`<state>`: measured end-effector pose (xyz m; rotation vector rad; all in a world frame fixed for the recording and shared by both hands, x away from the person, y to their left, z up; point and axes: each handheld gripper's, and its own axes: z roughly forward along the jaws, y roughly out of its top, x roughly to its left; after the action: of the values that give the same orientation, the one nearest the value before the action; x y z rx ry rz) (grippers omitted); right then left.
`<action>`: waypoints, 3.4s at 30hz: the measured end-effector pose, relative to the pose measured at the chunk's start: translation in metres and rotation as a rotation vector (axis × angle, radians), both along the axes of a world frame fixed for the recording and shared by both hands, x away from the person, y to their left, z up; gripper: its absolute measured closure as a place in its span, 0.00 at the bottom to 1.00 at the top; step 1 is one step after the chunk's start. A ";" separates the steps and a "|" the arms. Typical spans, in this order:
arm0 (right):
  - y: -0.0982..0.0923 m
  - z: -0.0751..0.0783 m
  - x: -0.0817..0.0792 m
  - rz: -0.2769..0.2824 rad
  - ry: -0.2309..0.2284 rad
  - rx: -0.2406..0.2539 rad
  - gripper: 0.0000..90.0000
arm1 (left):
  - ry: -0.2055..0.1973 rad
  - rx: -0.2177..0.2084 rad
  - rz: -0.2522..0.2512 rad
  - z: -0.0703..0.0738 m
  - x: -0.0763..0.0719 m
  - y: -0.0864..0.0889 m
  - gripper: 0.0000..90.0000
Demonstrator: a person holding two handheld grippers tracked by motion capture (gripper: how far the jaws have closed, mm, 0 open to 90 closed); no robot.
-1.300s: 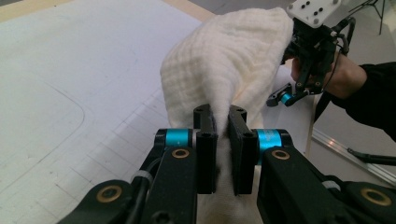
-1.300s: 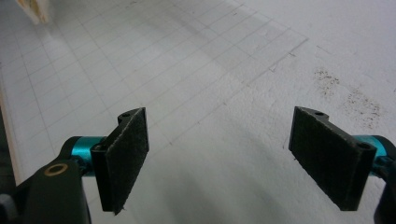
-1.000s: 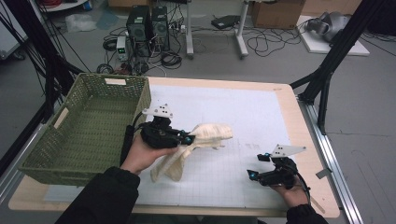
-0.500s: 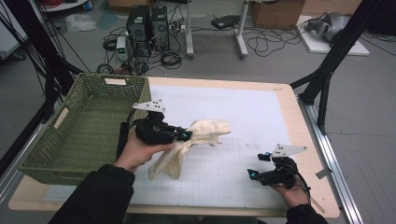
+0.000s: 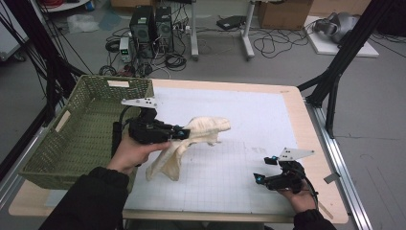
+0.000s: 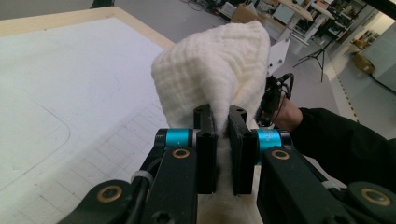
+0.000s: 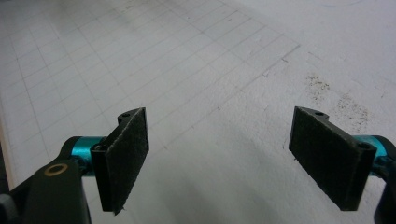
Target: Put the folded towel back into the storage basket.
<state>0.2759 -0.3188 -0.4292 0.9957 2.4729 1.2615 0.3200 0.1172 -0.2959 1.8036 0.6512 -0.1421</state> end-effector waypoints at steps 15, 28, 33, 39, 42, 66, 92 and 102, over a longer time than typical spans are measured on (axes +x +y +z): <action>0.001 0.000 0.001 0.002 -0.002 -0.004 0.21 | 0.003 -0.017 0.024 0.008 -0.001 0.015 0.92; 0.002 -0.002 0.002 0.006 -0.002 -0.012 0.21 | 0.005 -0.021 0.065 0.014 -0.002 0.027 0.92; 0.003 -0.002 0.002 0.005 0.001 -0.014 0.21 | 0.006 -0.016 0.079 0.016 -0.003 0.033 0.92; 0.003 -0.002 0.003 0.007 -0.002 -0.017 0.21 | 0.016 -0.021 0.108 0.018 -0.003 0.040 0.92; 0.004 -0.003 0.003 0.007 -0.001 -0.019 0.21 | 0.018 -0.018 0.117 0.018 -0.002 0.042 0.92; 0.005 -0.003 0.003 0.006 0.001 -0.026 0.21 | 0.051 -0.052 0.282 0.024 0.005 0.082 0.92; 0.007 -0.004 0.004 0.008 0.004 -0.039 0.21 | 0.075 -0.052 0.488 0.022 0.006 0.152 0.92; 0.008 -0.005 0.005 0.013 0.009 -0.044 0.21 | 0.074 -0.052 0.539 0.024 0.001 0.174 0.92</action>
<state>0.2809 -0.3106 -0.4343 0.9783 2.5065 1.2032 0.3210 0.2908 -0.2718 1.5204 1.1503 0.1378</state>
